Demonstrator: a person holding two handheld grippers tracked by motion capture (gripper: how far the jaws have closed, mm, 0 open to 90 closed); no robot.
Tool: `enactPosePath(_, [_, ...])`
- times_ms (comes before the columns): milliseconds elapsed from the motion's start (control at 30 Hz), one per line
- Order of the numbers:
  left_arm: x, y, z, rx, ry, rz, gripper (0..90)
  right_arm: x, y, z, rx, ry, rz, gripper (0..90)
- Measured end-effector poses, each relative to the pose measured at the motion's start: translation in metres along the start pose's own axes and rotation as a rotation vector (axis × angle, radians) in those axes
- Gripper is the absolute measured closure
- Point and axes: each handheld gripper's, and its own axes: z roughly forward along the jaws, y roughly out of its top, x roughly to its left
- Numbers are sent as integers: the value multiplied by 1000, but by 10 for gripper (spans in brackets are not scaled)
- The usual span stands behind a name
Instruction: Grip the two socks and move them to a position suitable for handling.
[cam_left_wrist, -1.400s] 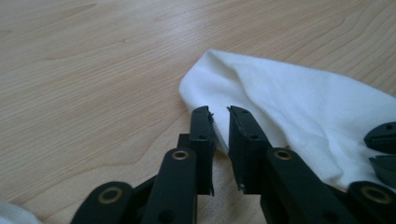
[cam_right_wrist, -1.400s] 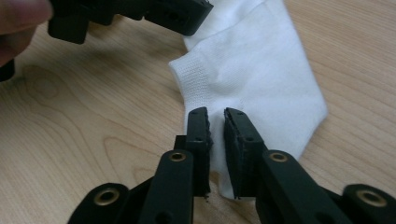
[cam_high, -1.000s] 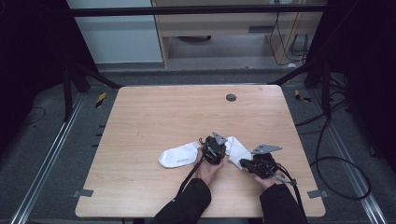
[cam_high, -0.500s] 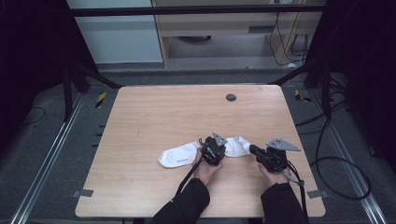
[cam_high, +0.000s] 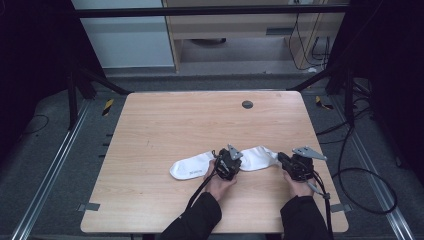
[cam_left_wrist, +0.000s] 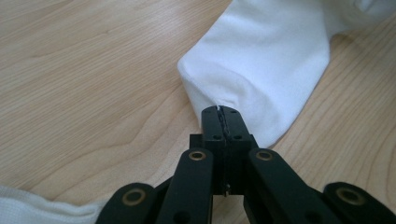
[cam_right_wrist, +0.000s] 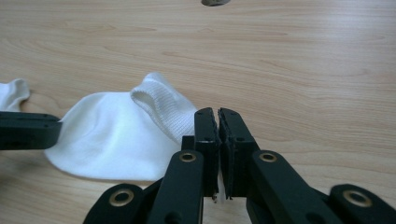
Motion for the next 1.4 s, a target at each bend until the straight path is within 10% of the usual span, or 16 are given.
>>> enactPosePath(500, [-1, 0, 1, 3, -12, -14, 884, -15, 3, 7, -6, -87, -47, 800])
enactPosePath(867, [3, 3, -7, -58, 21, -19, 632, -21, 7, 6, 27, -28, -92, 616])
enactPosePath(1400, [2, 3, 11, 2, 29, -36, 839, -29, 0, 23, 161, -29, -121, 745])
